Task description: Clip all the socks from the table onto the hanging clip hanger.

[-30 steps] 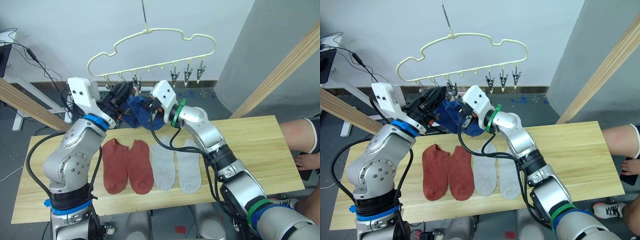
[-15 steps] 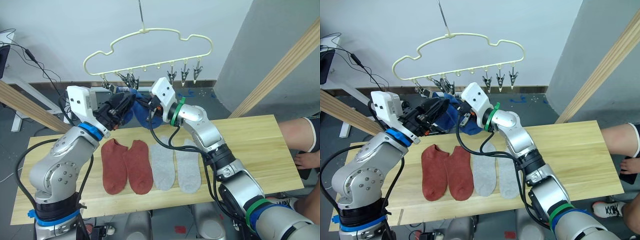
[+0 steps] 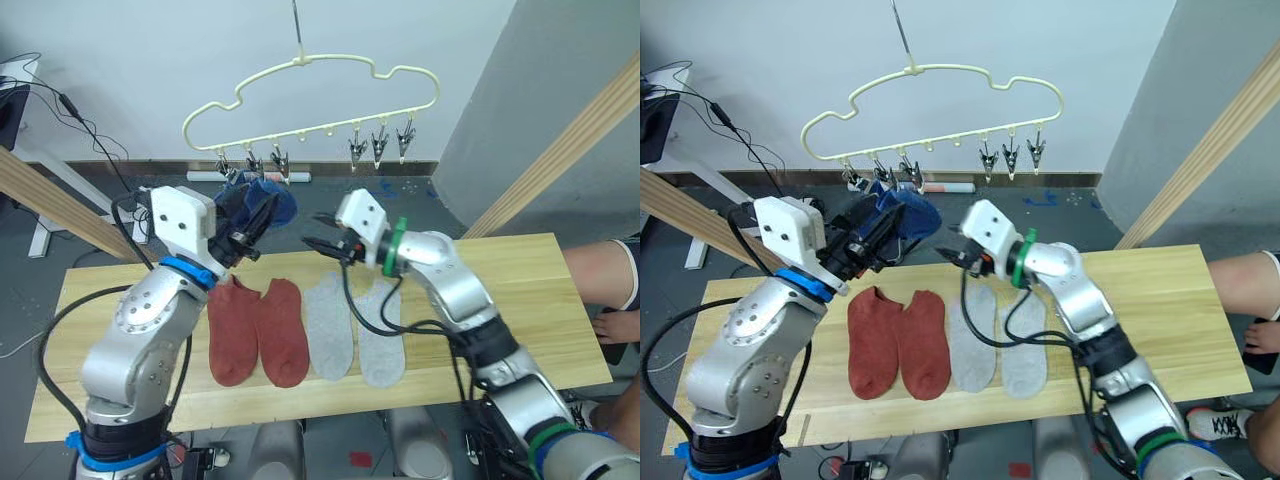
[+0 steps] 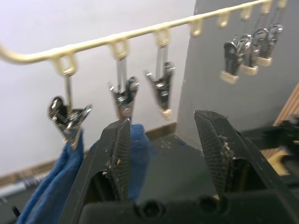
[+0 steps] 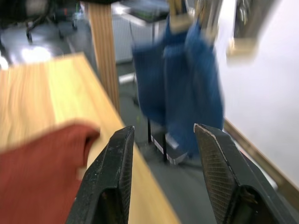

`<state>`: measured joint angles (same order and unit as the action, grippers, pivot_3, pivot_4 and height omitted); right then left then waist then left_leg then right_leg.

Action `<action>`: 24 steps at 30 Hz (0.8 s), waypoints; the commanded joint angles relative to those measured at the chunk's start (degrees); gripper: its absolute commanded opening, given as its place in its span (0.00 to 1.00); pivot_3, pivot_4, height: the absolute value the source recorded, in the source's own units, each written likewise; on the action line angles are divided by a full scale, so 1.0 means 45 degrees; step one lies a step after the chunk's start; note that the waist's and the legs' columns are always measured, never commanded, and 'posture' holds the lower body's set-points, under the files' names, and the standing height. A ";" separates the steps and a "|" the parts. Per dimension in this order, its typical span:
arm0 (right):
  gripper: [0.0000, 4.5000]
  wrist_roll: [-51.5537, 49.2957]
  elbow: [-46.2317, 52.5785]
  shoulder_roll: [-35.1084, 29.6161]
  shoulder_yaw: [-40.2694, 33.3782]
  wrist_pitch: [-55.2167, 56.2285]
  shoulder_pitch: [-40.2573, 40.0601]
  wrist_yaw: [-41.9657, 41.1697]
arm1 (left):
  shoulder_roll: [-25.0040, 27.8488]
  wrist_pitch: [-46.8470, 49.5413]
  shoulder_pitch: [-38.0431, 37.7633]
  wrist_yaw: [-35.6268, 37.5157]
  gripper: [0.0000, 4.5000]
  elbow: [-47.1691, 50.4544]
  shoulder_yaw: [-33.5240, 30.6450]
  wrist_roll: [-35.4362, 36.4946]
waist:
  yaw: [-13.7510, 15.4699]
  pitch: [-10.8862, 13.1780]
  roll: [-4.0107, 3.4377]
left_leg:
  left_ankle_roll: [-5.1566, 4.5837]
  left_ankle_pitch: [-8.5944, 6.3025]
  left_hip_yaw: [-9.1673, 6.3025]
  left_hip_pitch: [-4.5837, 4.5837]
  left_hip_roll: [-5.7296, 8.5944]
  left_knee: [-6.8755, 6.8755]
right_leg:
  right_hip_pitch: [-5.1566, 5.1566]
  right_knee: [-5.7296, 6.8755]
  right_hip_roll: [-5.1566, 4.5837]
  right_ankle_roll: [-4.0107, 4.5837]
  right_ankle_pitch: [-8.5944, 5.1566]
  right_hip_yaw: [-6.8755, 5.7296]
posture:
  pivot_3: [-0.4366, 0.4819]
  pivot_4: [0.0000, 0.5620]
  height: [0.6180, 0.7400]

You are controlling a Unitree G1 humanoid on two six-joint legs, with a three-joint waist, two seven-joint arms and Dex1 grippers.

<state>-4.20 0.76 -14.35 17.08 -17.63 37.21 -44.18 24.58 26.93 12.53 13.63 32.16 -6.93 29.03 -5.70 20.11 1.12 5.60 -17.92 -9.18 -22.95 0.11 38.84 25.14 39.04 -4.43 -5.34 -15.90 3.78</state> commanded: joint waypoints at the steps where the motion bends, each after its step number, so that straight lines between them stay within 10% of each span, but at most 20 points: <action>1: 0.47 -0.1089 0.2588 -0.0826 -0.0724 -0.1130 -0.0435 -0.0653 | -0.0645 -0.1891 -0.0329 -0.0315 0.54 0.0302 0.1058 -0.1890 | -0.0004 0.0000 0.0000 | -0.0001 0.0000 0.0000 0.0000 0.0000 0.0000 | 0.0000 0.0002 0.0000 -0.0001 0.0000 0.0001 | 0.37 0.62 1.00; 24: 0.47 -0.3610 0.5982 -0.3462 -0.2756 -0.4445 -0.1074 -0.0207 | -0.3667 -0.4802 0.2089 -0.1833 0.54 -0.4378 0.1401 -0.4863 | -0.0168 0.0005 0.0009 | -0.0084 -0.0011 0.0018 0.0003 0.0009 0.0021 | -0.0014 0.0002 0.0002 -0.0025 0.0053 0.0020 | 0.28 0.64 1.00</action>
<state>-19.22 24.80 -29.23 5.95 -37.99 32.33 -45.24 8.52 7.26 21.09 5.68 12.14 0.09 7.73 -6.46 20.13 1.16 5.22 -17.97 -9.10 -22.94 0.15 38.94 25.07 39.05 -4.42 -5.46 -15.66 3.87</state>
